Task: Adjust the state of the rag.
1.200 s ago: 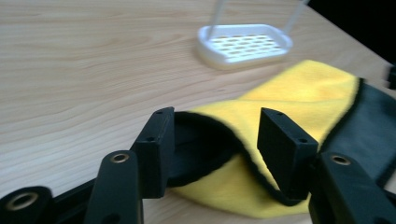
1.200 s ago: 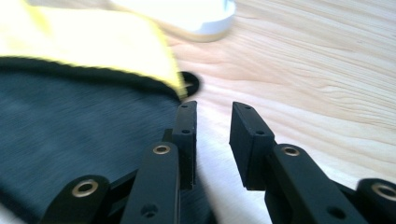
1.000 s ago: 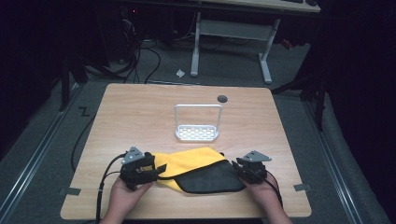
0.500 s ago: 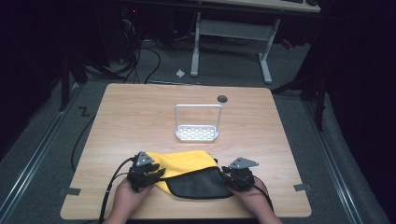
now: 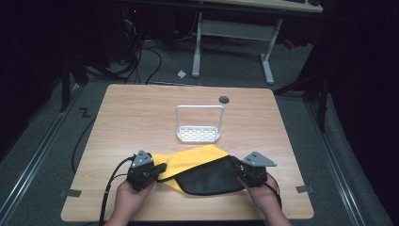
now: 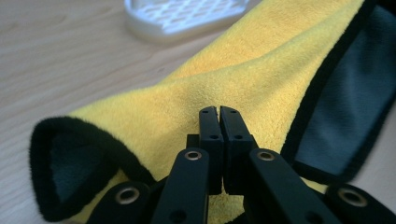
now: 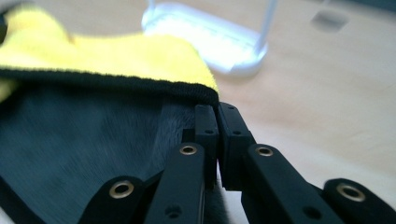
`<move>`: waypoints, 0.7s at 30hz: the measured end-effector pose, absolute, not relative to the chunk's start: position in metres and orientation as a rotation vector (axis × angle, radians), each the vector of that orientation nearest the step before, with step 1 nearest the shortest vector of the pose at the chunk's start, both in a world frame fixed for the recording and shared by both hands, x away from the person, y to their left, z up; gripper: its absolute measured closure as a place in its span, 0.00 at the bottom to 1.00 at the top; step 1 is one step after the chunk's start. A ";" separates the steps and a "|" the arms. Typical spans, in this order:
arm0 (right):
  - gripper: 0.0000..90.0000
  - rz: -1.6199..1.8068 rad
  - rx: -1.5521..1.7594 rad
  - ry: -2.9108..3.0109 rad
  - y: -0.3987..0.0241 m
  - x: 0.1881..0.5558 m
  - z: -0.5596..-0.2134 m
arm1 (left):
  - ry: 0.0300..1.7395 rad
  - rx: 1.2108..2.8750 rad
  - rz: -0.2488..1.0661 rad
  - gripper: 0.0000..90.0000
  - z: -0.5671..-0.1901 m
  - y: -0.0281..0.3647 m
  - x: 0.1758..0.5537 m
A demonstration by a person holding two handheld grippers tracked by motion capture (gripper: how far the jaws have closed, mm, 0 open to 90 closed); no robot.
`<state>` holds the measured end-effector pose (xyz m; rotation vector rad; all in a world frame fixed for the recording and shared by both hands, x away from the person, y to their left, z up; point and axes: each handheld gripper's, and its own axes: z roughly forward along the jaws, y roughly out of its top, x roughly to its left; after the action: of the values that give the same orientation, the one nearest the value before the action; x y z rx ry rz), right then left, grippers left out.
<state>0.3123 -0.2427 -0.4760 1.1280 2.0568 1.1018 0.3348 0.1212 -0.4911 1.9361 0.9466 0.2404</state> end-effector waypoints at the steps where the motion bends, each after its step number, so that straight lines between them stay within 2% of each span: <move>1: 0.98 1.111 1.115 2.031 -0.244 0.310 -0.469 | 0.929 1.924 0.244 0.99 -0.486 0.120 0.333; 5: 0.96 1.101 1.079 1.970 -0.252 0.305 -0.453 | 0.904 1.881 0.257 0.99 -0.472 0.125 0.331; 7: 0.96 1.083 1.097 1.976 -0.255 0.308 -0.459 | 0.939 1.873 0.276 0.99 -0.473 0.132 0.335; 8: 0.99 1.047 1.111 1.963 -0.255 0.310 -0.464 | 0.955 1.874 0.284 0.99 -0.474 0.135 0.337; 10: 0.98 1.022 1.124 1.953 -0.259 0.313 -0.469 | 1.006 1.827 0.231 0.99 -0.477 0.147 0.344; 13: 0.95 1.053 1.202 1.951 -0.268 0.319 -0.473 | 1.039 1.811 0.236 0.99 -0.480 0.156 0.351; 19: 0.76 1.003 1.295 2.000 -0.274 0.326 -0.492 | 1.115 1.865 0.224 0.98 -0.504 0.162 0.364; 21: 0.74 1.033 1.316 2.006 -0.277 0.324 -0.494 | 1.138 1.888 0.210 0.98 -0.511 0.164 0.367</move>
<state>0.3239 -0.2774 -0.4943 1.3163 2.0063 1.0328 0.3672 0.1636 -0.5115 1.8882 1.1384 0.2102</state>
